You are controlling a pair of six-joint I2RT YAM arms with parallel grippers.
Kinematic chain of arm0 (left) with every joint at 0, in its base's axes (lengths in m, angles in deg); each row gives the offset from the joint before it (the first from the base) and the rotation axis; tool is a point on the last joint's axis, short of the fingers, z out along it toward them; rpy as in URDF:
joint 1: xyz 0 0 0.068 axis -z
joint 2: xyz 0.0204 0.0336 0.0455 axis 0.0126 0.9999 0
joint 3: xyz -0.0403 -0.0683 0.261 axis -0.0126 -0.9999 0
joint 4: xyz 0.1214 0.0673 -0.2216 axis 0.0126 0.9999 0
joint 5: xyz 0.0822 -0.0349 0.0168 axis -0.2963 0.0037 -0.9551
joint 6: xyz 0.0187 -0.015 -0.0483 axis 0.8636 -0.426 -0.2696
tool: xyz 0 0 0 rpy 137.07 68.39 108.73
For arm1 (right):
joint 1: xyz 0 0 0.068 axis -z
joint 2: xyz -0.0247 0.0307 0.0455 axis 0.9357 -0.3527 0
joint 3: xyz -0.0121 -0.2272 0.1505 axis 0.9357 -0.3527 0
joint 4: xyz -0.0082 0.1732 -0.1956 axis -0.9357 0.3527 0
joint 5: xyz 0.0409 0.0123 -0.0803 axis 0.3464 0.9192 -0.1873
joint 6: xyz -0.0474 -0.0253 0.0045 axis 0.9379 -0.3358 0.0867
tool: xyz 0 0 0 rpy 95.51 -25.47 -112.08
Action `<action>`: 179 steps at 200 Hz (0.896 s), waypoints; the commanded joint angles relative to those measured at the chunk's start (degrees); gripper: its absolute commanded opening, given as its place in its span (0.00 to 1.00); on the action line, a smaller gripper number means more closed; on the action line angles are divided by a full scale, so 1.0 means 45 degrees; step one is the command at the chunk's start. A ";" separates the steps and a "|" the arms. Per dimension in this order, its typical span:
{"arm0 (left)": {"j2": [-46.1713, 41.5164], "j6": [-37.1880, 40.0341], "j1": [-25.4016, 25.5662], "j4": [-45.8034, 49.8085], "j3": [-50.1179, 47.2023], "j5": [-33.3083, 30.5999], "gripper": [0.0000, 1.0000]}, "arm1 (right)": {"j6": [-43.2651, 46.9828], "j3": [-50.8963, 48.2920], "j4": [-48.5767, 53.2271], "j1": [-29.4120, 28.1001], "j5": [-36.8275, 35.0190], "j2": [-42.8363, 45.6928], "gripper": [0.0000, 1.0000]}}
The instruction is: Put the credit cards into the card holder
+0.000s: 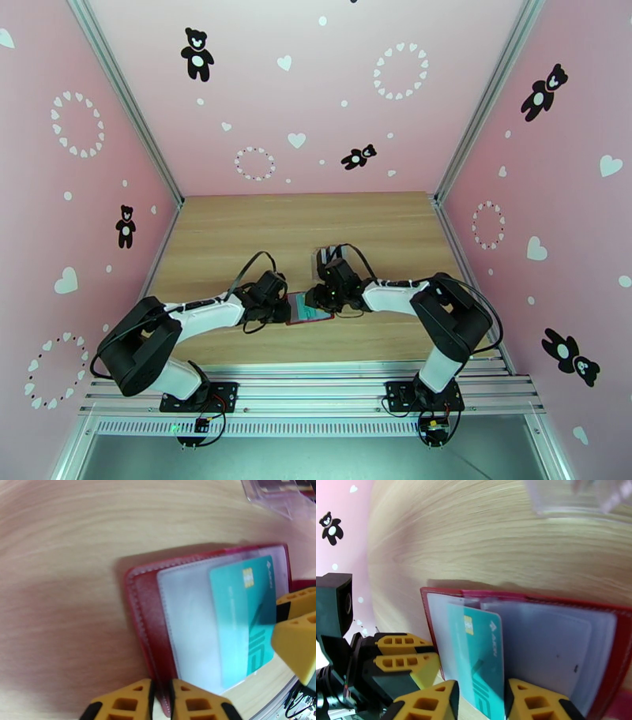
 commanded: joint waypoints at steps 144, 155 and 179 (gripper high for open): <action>0.0266 -0.0189 0.0072 0.1117 0.0262 -0.0683 0.22 | 0.2352 0.2691 0.5936 -0.0853 -0.3635 0.0818 0.40; 0.0192 -0.0152 -0.0027 0.1189 0.0332 -0.0745 0.22 | 0.2353 0.2785 0.5844 -0.0881 -0.3497 0.0700 0.40; 0.0059 -0.0089 -0.0220 0.1283 0.0433 -0.0782 0.22 | 0.2338 0.3036 0.5693 -0.0980 -0.3259 0.0331 0.40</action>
